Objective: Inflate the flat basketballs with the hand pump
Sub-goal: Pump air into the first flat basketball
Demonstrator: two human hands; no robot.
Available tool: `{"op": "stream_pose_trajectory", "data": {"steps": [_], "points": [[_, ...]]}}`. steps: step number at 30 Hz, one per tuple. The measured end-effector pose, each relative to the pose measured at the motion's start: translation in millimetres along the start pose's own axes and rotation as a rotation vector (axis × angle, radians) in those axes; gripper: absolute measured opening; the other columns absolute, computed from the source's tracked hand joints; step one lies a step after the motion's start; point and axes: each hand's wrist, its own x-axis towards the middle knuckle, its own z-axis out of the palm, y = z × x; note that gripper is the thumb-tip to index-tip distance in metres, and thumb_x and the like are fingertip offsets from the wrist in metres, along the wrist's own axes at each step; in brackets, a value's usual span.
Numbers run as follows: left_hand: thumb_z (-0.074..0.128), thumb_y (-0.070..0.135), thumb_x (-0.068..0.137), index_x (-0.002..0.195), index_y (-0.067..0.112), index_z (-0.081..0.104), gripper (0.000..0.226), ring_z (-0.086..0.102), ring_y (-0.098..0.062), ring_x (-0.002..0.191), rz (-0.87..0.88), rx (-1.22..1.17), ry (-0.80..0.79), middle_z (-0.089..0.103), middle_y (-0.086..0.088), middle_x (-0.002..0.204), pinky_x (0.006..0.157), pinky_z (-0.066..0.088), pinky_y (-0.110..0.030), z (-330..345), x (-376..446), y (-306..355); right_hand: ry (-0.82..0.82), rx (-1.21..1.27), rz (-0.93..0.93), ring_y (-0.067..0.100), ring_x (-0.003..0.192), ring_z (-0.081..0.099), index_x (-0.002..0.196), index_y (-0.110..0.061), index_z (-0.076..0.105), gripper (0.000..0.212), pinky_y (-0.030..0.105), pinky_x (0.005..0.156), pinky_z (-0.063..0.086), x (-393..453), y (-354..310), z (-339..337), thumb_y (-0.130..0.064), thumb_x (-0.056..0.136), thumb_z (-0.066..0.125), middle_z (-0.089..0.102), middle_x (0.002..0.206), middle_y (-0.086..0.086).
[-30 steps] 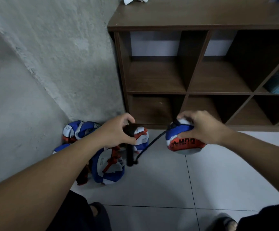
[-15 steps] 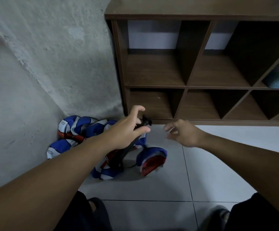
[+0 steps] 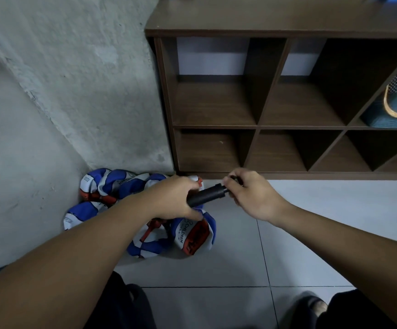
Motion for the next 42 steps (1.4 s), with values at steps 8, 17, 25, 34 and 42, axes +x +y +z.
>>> {"op": "stream_pose_trajectory", "data": {"steps": [8, 17, 25, 34, 42], "points": [[0.065, 0.050, 0.102, 0.118, 0.039, 0.054, 0.023, 0.059, -0.008, 0.077, 0.138, 0.254, 0.216, 0.054, 0.016, 0.083, 0.069, 0.054, -0.036, 4, -10, 3, 0.002, 0.101, 0.151, 0.016, 0.050, 0.040, 0.081, -0.015, 0.056, 0.029, 0.028, 0.047, 0.032, -21, 3, -18, -0.021, 0.107, 0.045, 0.050, 0.059, -0.002], [0.069, 0.056, 0.098, 0.082, 0.034, 0.056, 0.030, 0.062, -0.012, 0.065, 0.037, 0.079, 0.035, 0.062, 0.006, 0.073, 0.059, 0.047, -0.032, 33, 3, 10, 0.126, 0.164, 0.204, 0.020, 0.063, 0.048, 0.094, -0.014, 0.062, 0.023, 0.037, 0.056, 0.041, -25, 19, 19, -0.023, 0.108, 0.045, 0.055, 0.075, 0.005], [0.067, 0.074, 0.092, 0.086, 0.040, 0.060, 0.035, 0.063, -0.008, 0.066, -0.023, 0.087, 0.110, 0.065, 0.008, 0.077, 0.060, 0.052, -0.034, 19, 10, -26, 0.221, 0.409, 0.282, 0.018, 0.053, 0.031, 0.080, -0.018, 0.050, 0.022, 0.033, 0.049, 0.025, -22, 26, -14, -0.018, 0.102, 0.049, 0.038, 0.067, 0.002], [0.062, 0.076, 0.093, 0.092, 0.049, 0.053, 0.028, 0.064, -0.011, 0.072, -0.019, 0.138, 0.183, 0.065, 0.010, 0.081, 0.068, 0.058, -0.040, 26, 22, -38, 0.389, 0.265, 0.278, 0.021, 0.062, 0.037, 0.083, -0.014, 0.050, 0.024, 0.038, 0.056, 0.034, -18, 44, -22, -0.031, 0.099, 0.045, 0.043, 0.068, -0.001], [0.060, 0.066, 0.100, 0.101, 0.037, 0.062, 0.029, 0.059, -0.008, 0.065, -0.068, 0.107, 0.195, 0.061, 0.008, 0.077, 0.055, 0.044, -0.031, 27, 28, -2, 0.418, 0.136, 0.147, 0.016, 0.060, 0.048, 0.088, -0.018, 0.053, 0.025, 0.033, 0.054, 0.037, 2, 11, 11, -0.024, 0.110, 0.042, 0.054, 0.072, 0.000]]}}
